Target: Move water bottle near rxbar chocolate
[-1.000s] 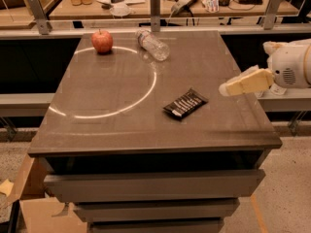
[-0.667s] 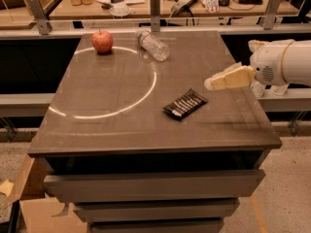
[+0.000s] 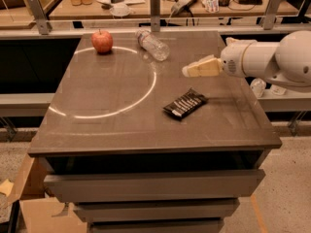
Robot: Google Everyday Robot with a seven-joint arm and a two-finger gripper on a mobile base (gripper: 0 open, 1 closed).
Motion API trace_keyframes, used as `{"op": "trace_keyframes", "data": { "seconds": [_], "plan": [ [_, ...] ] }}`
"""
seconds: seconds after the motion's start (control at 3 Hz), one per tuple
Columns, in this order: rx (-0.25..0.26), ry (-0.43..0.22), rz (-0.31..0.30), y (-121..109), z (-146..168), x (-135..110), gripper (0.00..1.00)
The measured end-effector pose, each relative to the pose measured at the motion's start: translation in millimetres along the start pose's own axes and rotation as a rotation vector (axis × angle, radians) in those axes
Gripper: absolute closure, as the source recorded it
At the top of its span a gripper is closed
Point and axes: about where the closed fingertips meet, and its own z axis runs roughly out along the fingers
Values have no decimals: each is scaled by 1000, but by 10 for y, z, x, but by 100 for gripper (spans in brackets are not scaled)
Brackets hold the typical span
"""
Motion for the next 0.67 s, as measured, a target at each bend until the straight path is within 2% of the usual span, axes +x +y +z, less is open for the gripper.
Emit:
{"op": "trace_keyframes", "data": {
  "seconds": [0.33,0.67],
  "plan": [
    [3,-40,22,-29,406,-35,0],
    [-17,-64,23,1,869,-51,0]
  ]
}}
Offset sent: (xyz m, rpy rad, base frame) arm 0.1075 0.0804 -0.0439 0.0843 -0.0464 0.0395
